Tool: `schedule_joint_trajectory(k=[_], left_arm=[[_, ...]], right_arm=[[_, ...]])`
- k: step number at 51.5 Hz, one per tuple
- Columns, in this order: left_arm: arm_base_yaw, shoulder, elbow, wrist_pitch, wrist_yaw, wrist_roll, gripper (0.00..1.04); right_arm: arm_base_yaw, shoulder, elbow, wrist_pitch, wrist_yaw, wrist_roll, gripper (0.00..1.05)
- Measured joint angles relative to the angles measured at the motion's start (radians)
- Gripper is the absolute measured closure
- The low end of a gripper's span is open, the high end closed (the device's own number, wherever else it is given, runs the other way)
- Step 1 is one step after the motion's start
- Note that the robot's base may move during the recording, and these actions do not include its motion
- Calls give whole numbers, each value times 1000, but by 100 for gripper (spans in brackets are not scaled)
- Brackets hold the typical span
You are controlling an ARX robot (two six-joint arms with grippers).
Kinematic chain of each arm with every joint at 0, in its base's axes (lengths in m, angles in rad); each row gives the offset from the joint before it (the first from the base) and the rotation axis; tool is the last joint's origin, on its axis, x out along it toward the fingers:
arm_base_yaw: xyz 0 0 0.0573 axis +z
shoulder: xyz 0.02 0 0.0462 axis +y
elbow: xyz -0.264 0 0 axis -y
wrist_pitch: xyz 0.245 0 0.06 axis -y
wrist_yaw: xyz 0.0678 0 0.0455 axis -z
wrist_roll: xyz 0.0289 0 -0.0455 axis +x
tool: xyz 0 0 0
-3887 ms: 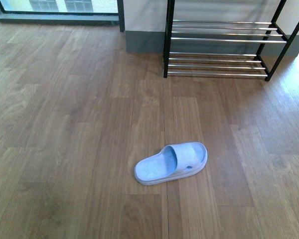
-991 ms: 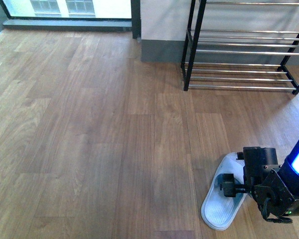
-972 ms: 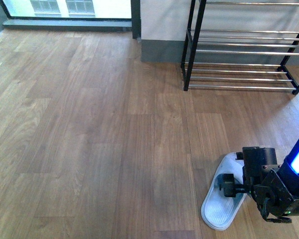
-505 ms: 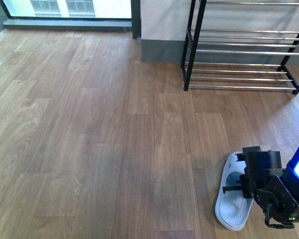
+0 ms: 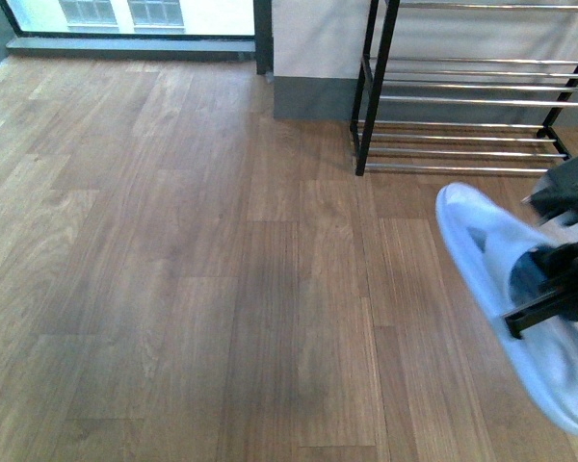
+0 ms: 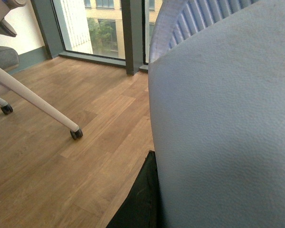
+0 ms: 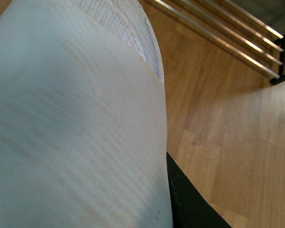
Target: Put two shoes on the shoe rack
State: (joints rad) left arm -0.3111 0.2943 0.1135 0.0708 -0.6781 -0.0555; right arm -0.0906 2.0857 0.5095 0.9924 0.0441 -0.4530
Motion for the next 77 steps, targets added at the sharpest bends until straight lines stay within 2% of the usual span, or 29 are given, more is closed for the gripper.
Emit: schedule_joint_trajectory(k=[5,12,18,23,26,29,33,77], left_arm=[[0,0,0,0,0,0,103],[0,0,0,0,0,0,103],[0,0,0,0,0,0,103],[0,0,0,0,0,0,103],[0,0,0,0,0,0,103],[0,0,0,0,0,0,103],[0,0,0,0,0,0,103],[0,0,0,0,1,0,103]], right_arm=[[0,-426,-114,-246,-31,-7,103],[34,-977,-158,-614,-24,13,103],[93,-1265,-164,-803,16,34,103],[208,-1576,-167,-1019,130,95,103],[289,-1709,-176,-1098,210,117,103],[350,-1796,-187,-1117,230,129,103],[377,-1833,-187,-1118,238,143,103],[385,-1835,-197,-1122,250,151,103]])
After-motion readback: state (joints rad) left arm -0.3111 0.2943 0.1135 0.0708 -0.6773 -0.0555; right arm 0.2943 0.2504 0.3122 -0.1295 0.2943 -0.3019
